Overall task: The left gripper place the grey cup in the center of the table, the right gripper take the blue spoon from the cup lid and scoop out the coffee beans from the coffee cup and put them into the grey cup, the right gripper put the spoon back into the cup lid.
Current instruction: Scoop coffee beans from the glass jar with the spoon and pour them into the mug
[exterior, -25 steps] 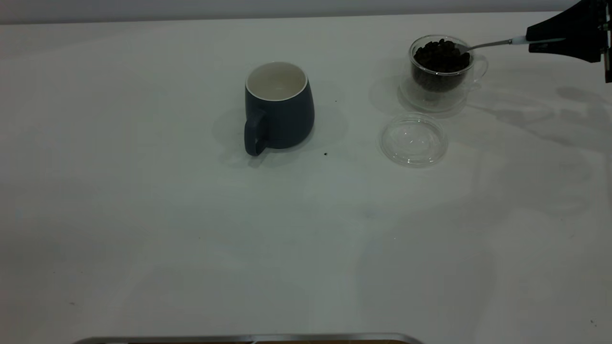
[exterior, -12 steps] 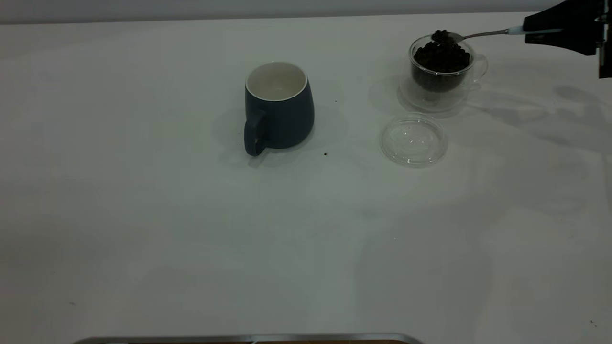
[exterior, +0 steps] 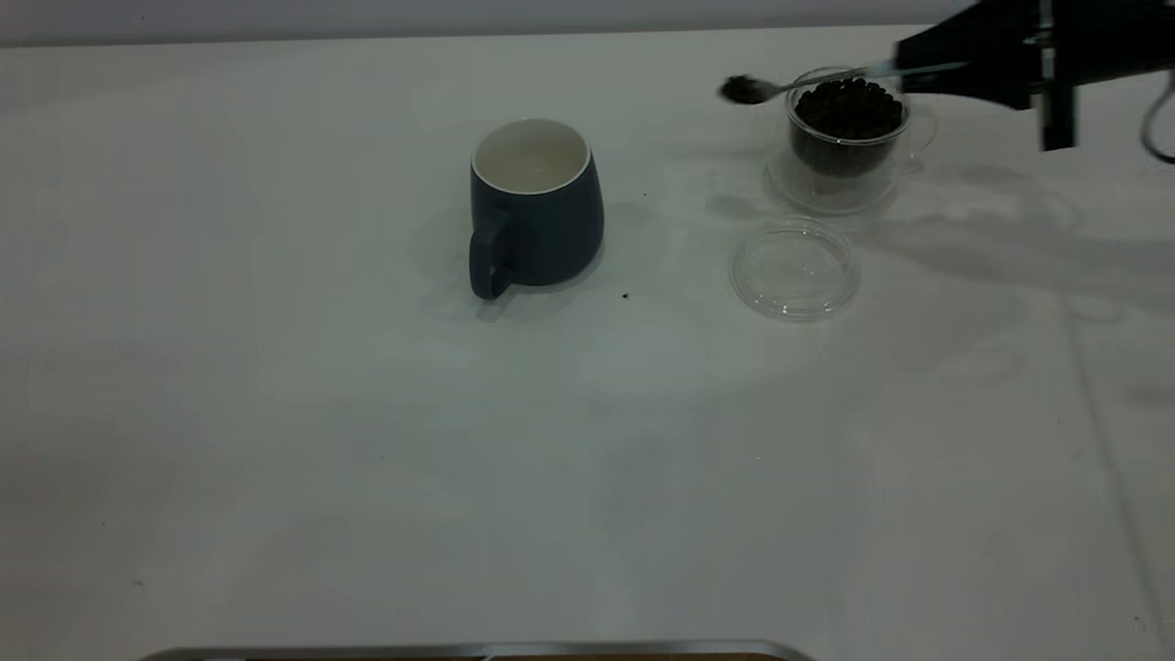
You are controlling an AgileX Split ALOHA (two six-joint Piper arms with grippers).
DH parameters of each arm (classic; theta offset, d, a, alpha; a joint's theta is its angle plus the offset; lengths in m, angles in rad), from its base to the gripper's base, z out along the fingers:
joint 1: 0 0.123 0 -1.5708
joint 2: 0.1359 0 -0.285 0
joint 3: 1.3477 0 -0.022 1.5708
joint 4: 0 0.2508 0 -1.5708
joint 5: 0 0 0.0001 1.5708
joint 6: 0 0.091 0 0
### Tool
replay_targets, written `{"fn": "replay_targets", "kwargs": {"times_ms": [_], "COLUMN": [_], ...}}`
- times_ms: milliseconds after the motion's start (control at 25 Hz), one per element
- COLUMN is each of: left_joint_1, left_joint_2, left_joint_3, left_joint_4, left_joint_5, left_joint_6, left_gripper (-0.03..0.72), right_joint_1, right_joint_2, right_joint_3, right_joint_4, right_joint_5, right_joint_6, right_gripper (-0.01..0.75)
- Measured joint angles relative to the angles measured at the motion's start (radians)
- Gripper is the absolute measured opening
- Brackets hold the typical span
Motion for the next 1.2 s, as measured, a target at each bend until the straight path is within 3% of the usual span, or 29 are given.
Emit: {"fn": "replay_targets", "kwargs": {"times_ms": [320, 720, 1200], "left_joint_1": [0.000, 0.000, 0.000], "left_joint_2": [0.000, 0.000, 0.000], "left_joint_3": [0.000, 0.000, 0.000], "left_joint_4": [0.000, 0.000, 0.000], "left_joint_5": [0.000, 0.000, 0.000], "left_joint_6": [0.000, 0.000, -0.001], "left_gripper": [0.567, 0.567, 0.567], "right_joint_1": [0.171, 0.317, 0.342], "right_joint_2": [0.000, 0.000, 0.001], "right_joint_3": [0.000, 0.000, 0.000], "right_joint_4": [0.108, 0.170, 0.201], "right_joint_5": [0.000, -0.004, -0.161], "right_joint_6": [-0.006, -0.018, -0.133], "right_gripper": [0.104, 0.104, 0.104]}}
